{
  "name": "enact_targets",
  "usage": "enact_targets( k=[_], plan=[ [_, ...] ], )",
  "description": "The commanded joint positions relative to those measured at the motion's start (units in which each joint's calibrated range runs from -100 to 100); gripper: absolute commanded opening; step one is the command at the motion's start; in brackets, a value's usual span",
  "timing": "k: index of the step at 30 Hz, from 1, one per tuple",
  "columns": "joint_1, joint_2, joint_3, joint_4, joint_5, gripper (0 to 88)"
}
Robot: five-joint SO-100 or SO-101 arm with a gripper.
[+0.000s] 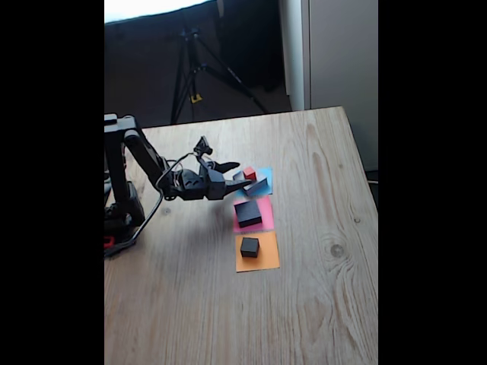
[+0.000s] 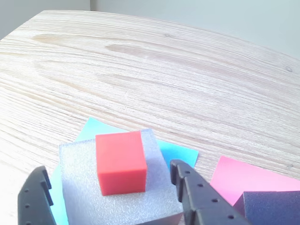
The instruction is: Tower of hanoi
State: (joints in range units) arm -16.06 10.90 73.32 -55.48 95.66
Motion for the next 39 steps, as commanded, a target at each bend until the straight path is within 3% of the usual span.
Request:
enact_targets(
  k=[1,24,33,39],
  plan=[
    [-1.0,2.0,-4.4,-1.5,-0.3,29.8],
    [-3.9,6.4,-9.3,-1.5,-2.7,29.1],
    [-3.9,6.7,-8.5,-1.5,0.0,12.5],
    [-3.8,6.1,-7.1,-1.5,1.0,10.1]
  ],
)
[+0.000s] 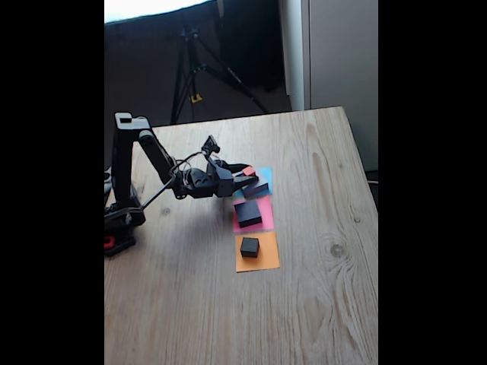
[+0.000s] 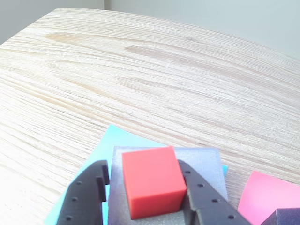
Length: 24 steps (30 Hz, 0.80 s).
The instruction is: Tower of hanoi
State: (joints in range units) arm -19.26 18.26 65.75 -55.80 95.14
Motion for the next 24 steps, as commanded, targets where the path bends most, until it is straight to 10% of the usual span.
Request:
enact_targets(
  k=[1,24],
  plan=[
    [-0.6,-1.3,0.5,-1.1,1.5,10.1],
    [-1.9,-1.6,1.1,-3.8,-2.8,7.3]
  ],
)
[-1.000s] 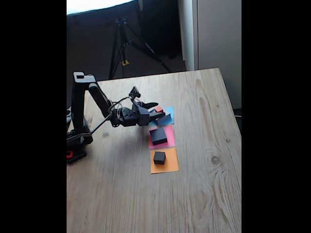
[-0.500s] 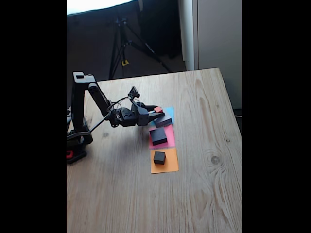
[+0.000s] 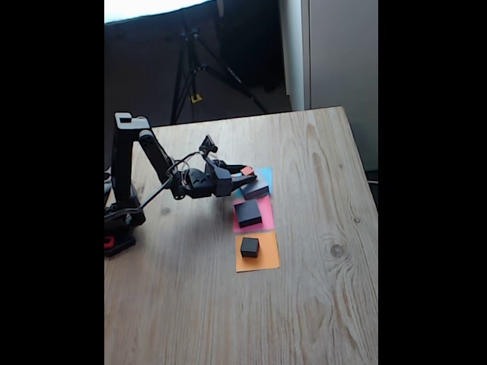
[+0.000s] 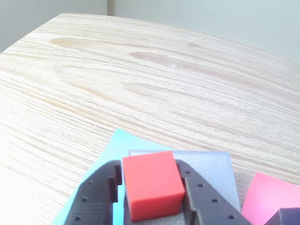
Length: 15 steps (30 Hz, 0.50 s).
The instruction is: Tower of hanoi
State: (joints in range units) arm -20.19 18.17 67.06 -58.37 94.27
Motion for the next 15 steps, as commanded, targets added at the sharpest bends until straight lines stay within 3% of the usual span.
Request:
enact_targets(
  k=[1,15],
  plan=[
    [-1.1,-1.6,-0.4,-1.2,-2.5,6.9],
    [-1.5,-1.1,-0.7,-1.6,-3.6,0.4]
  ],
)
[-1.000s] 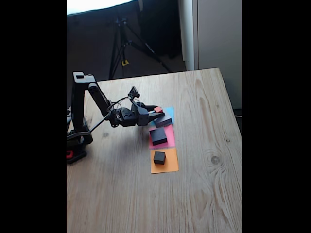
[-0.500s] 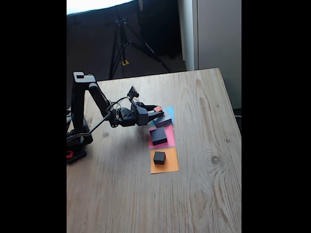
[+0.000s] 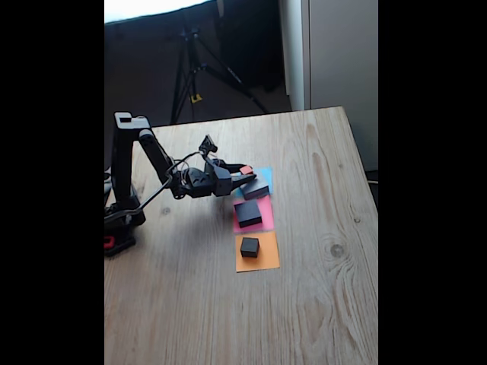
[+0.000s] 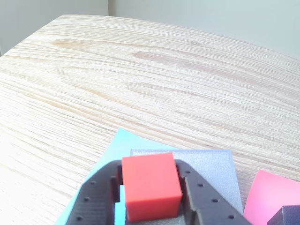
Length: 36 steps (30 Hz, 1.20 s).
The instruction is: Tower of hanoi
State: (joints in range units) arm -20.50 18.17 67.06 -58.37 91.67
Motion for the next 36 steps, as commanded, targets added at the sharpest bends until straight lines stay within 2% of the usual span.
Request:
enact_targets(
  k=[1,9,17,22,24,25,31,36],
  plan=[
    [-1.3,-1.3,-0.7,-1.6,-1.2,0.4],
    [-2.2,-7.7,-0.8,4.7,-3.9,0.4],
    [-2.6,-22.2,-4.5,25.9,-10.7,0.3],
    [-1.4,-34.3,-7.3,46.7,-12.1,0.3],
    [-0.7,-39.2,-10.2,58.7,-10.7,0.3],
    [-0.3,-41.6,-12.1,64.1,-12.6,0.3],
    [1.6,-50.2,-32.3,99.8,-18.9,0.4],
    [4.7,-52.5,-52.1,121.6,-19.6,0.6]
  ],
)
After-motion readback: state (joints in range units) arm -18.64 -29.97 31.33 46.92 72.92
